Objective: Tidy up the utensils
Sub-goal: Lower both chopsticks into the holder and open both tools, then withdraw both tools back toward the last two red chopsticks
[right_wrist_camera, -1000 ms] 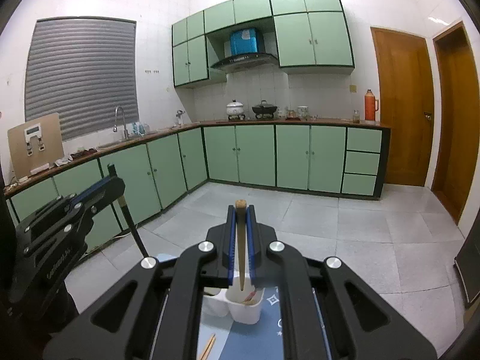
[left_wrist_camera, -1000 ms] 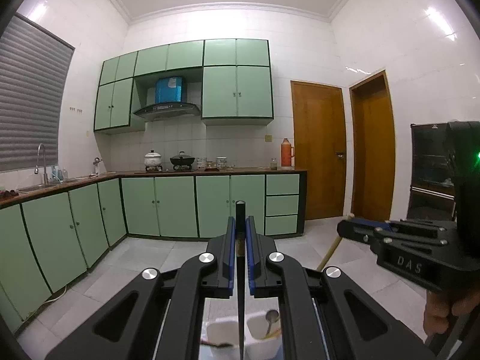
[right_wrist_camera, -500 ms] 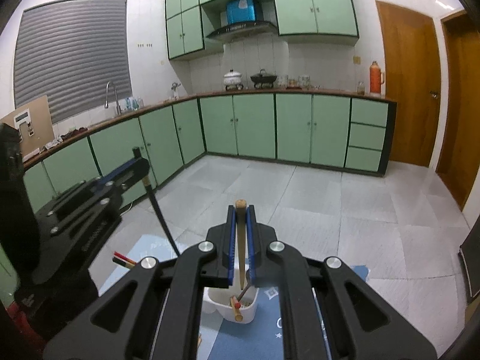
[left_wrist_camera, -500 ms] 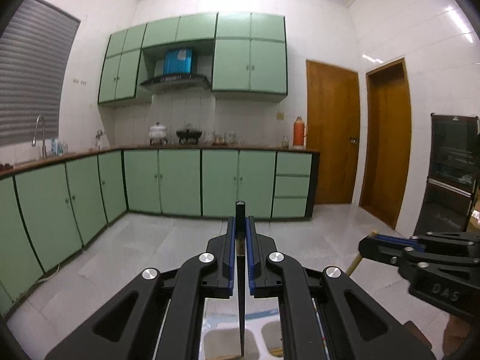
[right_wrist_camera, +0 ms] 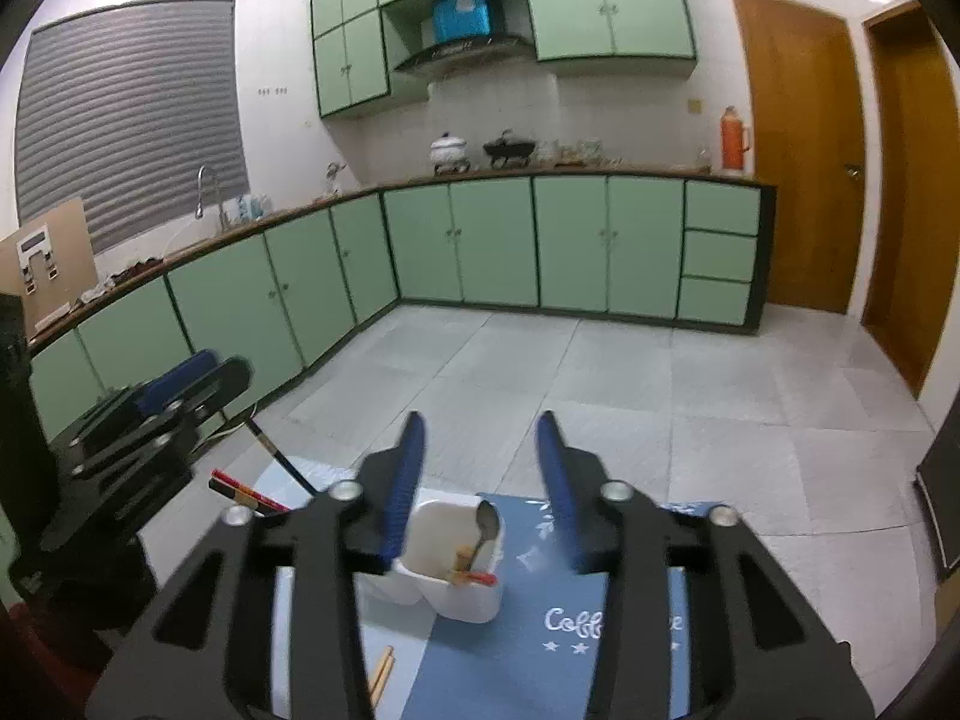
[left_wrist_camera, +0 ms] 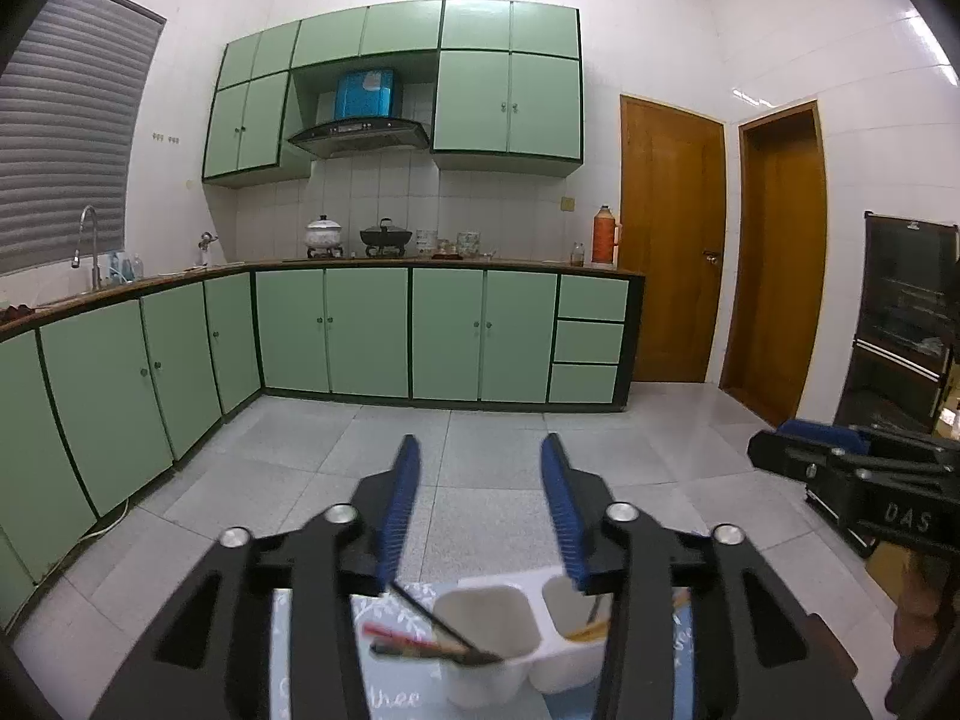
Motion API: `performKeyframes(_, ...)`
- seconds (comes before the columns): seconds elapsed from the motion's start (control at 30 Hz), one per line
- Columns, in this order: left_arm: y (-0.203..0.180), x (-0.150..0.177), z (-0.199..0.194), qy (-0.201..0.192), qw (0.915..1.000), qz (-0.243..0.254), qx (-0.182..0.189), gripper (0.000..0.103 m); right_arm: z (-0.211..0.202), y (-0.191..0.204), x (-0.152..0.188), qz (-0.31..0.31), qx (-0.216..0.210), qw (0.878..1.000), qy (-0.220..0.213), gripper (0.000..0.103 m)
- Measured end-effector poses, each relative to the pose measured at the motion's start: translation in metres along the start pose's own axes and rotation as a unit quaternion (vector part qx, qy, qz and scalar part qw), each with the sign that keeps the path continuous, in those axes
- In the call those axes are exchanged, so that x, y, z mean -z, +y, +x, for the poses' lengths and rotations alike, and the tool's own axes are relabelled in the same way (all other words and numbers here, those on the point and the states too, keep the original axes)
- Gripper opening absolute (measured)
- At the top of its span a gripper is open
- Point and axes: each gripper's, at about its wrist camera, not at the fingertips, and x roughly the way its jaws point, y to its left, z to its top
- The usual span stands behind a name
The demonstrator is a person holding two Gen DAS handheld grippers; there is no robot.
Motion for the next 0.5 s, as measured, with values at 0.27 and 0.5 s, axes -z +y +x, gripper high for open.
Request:
performKeyframes(0.27, -0.006, 0.029, -0.067, 0.001, 0.9998, -0.008, 0.016, 0.070, -0.062, 0.000, 0.047, 0.006, 0.023, 0.999, -0.036, 0.083)
performKeyframes(0.5, -0.012, 0.077, -0.102, 0.041, 0.9990, -0.013, 0.014, 0.074, -0.100, 0.017, 0.111, 0.009, 0.023, 0.999, -0.045, 0.091)
